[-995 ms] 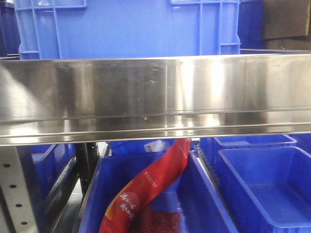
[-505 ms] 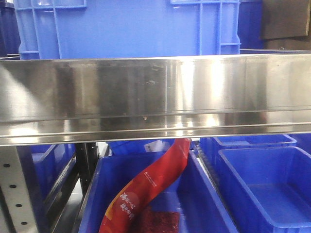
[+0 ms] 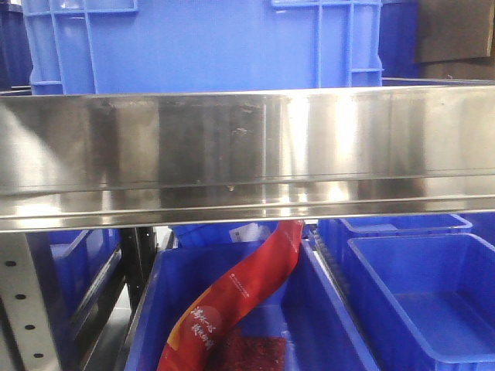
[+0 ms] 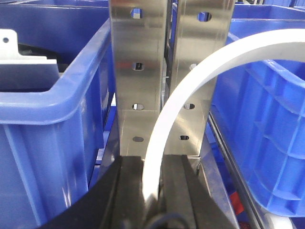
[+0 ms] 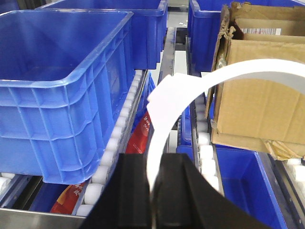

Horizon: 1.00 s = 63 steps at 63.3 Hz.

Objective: Grab PVC pipe and place in blue bin

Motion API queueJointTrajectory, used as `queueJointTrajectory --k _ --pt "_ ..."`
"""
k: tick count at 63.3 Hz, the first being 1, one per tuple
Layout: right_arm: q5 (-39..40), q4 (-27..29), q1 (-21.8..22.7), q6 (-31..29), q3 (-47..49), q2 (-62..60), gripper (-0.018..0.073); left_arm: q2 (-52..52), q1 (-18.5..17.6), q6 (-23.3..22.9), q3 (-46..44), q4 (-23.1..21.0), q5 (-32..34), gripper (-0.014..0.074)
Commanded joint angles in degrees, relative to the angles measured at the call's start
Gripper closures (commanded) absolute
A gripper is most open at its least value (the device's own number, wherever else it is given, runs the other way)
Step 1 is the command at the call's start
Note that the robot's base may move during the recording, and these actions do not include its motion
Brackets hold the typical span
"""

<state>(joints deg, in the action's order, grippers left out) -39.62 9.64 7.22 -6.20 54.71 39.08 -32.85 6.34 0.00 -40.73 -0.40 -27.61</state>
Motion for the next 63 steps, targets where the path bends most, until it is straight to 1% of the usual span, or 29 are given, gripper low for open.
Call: queueJointTrajectory --k 1,21,32,37,43,51,56,59,63 --pt "1.3 -0.5 0.1 -0.4 -0.2 -0.4 0.0728 0.3 -0.3 0.0 0.0 -0.4 2.0 0.0707" --pt "1.6 -0.5 0.1 -0.4 -0.2 -0.4 0.0728 0.3 -0.3 0.0 0.0 -0.4 2.0 0.0707" --pt "3.3 0.2 0.1 -0.4 -0.2 -0.4 0.0728 0.3 -0.3 0.0 0.0 -0.5 2.0 0.0707" --pt "4.9 1.1 0.1 -0.4 -0.2 -0.4 0.0728 0.3 -0.3 0.0 0.0 -1.0 2.5 0.0707" --pt "6.7 1.1 0.1 -0.4 -0.1 -0.4 0.0728 0.3 -0.3 0.0 -0.1 -2.9 3.9 0.0707" --pt "8.6 1.1 0.1 -0.6 -0.1 -0.4 0.0728 -0.1 -0.3 0.0 -1.5 -3.2 4.4 0.0707" --pt "9.4 1.9 0.1 -3.4 0.0 -0.4 0.0728 -0.9 -0.9 0.0 -3.4 -4.1 4.2 0.0707" --pt "9.7 3.5 0.1 -4.4 0.1 -0.4 0.0728 -1.8 -1.7 0.0 -4.6 -4.5 3.9 0.0707" --pt "10.2 5.7 0.1 -4.7 0.1 0.2 0.0728 -3.1 -3.6 3.3 -6.1 -4.9 3.9 0.0707"
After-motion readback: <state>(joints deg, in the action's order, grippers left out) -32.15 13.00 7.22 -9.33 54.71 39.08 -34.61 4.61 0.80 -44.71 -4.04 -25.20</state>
